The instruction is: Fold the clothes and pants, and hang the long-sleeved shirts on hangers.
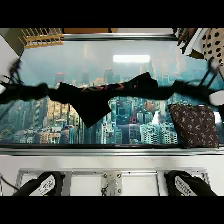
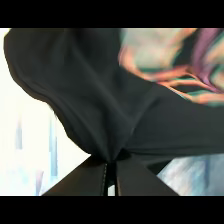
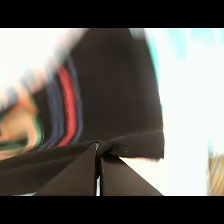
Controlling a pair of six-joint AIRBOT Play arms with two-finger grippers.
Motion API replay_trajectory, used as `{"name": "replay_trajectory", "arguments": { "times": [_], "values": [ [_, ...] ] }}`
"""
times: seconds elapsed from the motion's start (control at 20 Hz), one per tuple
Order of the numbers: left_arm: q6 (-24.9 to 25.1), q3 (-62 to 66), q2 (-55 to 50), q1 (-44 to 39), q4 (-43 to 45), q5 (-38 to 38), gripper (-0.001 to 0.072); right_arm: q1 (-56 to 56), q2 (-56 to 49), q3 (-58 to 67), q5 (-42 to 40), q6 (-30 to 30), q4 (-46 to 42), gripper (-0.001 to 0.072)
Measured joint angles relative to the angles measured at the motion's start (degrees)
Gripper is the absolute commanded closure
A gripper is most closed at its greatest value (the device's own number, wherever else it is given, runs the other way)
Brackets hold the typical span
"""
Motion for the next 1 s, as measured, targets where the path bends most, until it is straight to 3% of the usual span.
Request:
{"name": "replay_trajectory", "arguments": {
  "times": [0.2,0.55,0.8,1.0],
  "values": [
    [-1.70,12.63,14.27,1.92,0.15,-1.84,0.0699,-0.83,7.89,17.46,4.76,-0.46,-6.27,0.0701],
    [-7.23,22.75,32.35,2.56,0.96,-1.92,0.0700,-1.07,21.40,24.83,8.66,-1.46,-11.43,0.0702],
    [-10.88,26.16,30.91,2.56,0.74,-4.37,0.0700,-1.09,22.45,25.46,11.80,-1.46,-12.37,0.0702],
    [-12.26,20.26,22.12,2.54,0.31,-7.69,0.0699,-0.94,14.05,25.57,18.82,-1.46,-12.44,0.0702]
  ]
}}
